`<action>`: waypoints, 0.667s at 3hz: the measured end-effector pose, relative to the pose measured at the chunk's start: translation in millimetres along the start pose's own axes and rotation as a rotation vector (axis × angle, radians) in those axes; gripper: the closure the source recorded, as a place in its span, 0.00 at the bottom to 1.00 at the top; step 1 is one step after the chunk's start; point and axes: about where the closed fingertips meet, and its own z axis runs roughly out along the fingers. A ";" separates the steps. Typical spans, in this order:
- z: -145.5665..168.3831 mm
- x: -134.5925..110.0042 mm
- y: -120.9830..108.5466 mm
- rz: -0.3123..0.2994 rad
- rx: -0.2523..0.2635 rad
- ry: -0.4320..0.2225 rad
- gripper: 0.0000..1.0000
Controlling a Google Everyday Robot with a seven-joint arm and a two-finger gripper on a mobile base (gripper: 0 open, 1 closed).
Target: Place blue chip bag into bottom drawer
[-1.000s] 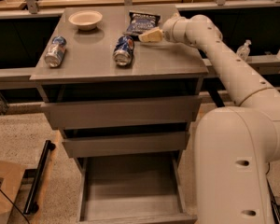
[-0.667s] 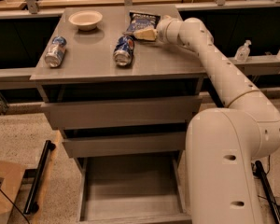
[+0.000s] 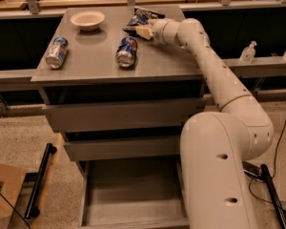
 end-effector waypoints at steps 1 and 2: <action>-4.5 -11.6 3.8 -0.012 -0.023 -0.014 0.88; -43.6 -70.2 -5.3 -0.118 -0.037 -0.053 1.00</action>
Offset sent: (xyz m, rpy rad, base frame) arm -0.0811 -0.0475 0.2073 -0.2344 -0.2613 0.2295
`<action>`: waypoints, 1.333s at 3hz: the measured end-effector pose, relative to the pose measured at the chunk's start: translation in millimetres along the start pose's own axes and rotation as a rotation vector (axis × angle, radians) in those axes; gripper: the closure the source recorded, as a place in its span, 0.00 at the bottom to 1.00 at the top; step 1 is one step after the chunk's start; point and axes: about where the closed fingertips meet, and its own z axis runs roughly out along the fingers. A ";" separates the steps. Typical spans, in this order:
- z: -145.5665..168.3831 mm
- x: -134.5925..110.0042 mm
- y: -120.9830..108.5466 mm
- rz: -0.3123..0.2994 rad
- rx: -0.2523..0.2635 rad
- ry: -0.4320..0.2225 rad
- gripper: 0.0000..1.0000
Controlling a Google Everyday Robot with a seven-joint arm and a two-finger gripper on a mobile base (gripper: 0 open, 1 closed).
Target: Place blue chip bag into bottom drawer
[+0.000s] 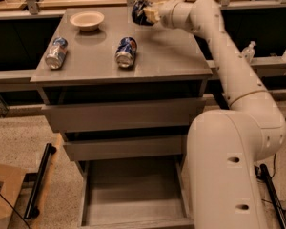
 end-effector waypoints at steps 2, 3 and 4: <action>-164.8 -144.5 -13.2 -0.244 -0.028 0.104 1.00; -248.4 -178.3 -20.7 -0.238 0.074 0.222 1.00; -270.0 -201.0 -1.8 -0.193 0.098 0.241 1.00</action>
Offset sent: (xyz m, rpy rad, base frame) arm -0.2559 -0.1282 0.2765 -0.4405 -0.0749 -0.0057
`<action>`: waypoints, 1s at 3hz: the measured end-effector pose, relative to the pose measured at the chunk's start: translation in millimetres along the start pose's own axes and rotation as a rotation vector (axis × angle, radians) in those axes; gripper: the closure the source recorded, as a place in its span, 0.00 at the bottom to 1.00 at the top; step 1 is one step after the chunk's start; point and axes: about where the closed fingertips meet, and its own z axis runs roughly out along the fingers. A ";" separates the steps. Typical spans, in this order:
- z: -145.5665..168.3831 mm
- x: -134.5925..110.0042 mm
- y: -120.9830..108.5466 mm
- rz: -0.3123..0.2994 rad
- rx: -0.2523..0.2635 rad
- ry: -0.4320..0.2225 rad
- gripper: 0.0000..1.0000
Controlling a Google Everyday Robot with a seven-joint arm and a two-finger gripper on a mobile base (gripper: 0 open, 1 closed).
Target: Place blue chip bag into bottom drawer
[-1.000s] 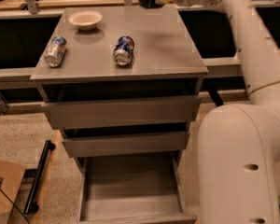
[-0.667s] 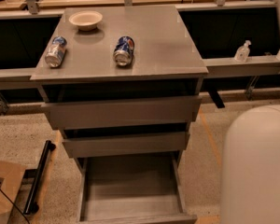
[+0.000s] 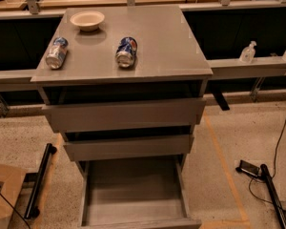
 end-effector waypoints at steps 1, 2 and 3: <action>0.9 -1.2 1.0 0.002 -0.003 -0.005 1.00; 13.6 7.6 15.6 0.011 -0.066 0.003 1.00; 16.8 18.2 38.7 0.038 -0.137 -0.005 1.00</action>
Offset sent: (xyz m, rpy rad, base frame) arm 0.0038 0.0213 -0.0367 0.0135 0.1000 0.1096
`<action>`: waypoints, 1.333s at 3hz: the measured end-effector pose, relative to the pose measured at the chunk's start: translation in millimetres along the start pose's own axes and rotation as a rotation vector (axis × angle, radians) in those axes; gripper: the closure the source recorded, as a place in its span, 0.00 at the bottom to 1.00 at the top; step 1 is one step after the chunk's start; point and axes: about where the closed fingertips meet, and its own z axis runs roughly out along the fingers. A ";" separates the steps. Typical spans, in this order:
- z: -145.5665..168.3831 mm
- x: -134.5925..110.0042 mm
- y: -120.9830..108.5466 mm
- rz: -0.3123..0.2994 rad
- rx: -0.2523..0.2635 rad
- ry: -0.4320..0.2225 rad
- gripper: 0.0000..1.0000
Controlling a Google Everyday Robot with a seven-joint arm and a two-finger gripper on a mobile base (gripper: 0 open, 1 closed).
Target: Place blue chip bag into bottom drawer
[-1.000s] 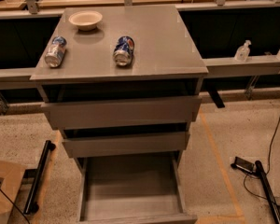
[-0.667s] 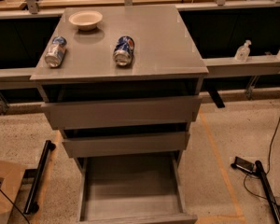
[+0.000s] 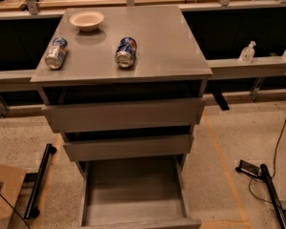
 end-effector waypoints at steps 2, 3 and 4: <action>24.8 17.8 20.7 0.016 -0.040 -0.069 1.00; 62.2 37.9 13.4 -0.018 -0.010 -0.108 1.00; 94.6 69.7 -8.7 -0.001 0.050 -0.146 0.82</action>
Offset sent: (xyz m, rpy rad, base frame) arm 0.0277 0.0288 -0.0352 -0.0085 -0.1145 0.0625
